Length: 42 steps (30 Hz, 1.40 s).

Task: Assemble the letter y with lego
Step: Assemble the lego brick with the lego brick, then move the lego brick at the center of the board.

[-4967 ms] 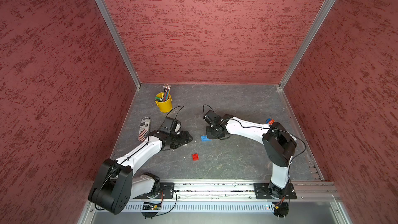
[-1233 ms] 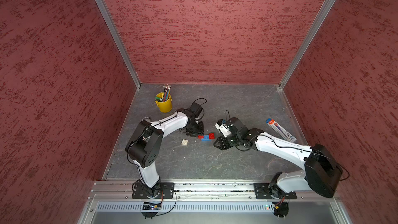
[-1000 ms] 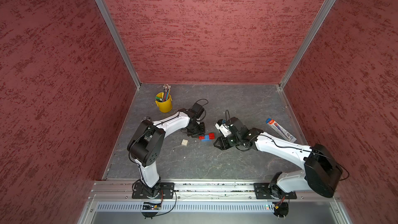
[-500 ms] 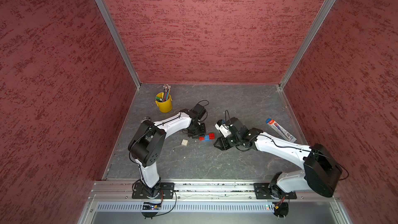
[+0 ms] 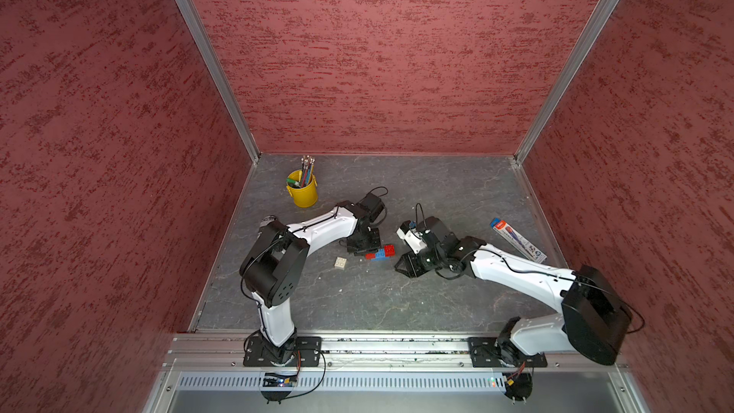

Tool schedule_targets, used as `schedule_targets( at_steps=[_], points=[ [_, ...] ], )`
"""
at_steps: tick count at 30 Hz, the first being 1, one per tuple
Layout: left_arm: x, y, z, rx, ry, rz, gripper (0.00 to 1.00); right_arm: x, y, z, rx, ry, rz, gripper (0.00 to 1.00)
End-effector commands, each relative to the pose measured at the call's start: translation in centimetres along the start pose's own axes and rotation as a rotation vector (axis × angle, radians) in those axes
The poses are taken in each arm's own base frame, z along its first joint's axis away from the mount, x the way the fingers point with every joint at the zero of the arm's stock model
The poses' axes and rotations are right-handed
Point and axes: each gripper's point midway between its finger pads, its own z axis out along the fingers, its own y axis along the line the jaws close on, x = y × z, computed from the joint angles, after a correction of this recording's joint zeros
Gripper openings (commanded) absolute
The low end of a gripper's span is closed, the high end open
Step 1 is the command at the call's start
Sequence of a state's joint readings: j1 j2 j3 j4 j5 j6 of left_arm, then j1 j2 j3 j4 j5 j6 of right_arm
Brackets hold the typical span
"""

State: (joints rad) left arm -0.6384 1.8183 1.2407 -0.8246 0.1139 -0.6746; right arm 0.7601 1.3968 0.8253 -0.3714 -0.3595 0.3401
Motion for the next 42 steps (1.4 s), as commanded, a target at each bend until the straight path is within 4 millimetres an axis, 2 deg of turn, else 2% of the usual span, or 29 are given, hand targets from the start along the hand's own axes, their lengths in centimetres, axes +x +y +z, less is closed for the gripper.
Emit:
schedule_targets(
  at_steps=[1,4,12,20,30,38,42],
  points=[
    [1.0,1.3,1.5,-0.103,0.038,0.0,0.07,-0.3,-0.3,-0.5,0.015,-0.022,-0.011,0.44],
    [1.2,0.7,2.0,-0.119,0.04,0.012,0.0,-0.3,-0.3,-0.7,0.02,-0.028,-0.011,0.44],
    [2.2,0.6,3.6,-0.128,0.059,0.001,0.0,-0.2,-0.6,-1.1,0.043,-0.03,-0.009,0.44],
    [2.4,0.4,4.1,-0.149,0.061,0.016,0.0,-0.4,-0.9,-1.3,0.061,-0.037,-0.007,0.44],
    [-1.1,1.0,1.6,-0.148,0.006,0.06,0.0,-1.4,-1.1,-1.7,0.075,-0.077,0.004,0.45],
    [-3.7,1.2,1.4,-0.173,-0.01,0.119,0.02,-2.1,-0.9,-1.7,0.073,-0.095,0.013,0.45],
    [-4.9,1.3,1.1,-0.198,-0.025,0.146,0.07,-2.2,-0.9,-1.7,0.074,-0.097,0.02,0.45]
  ],
)
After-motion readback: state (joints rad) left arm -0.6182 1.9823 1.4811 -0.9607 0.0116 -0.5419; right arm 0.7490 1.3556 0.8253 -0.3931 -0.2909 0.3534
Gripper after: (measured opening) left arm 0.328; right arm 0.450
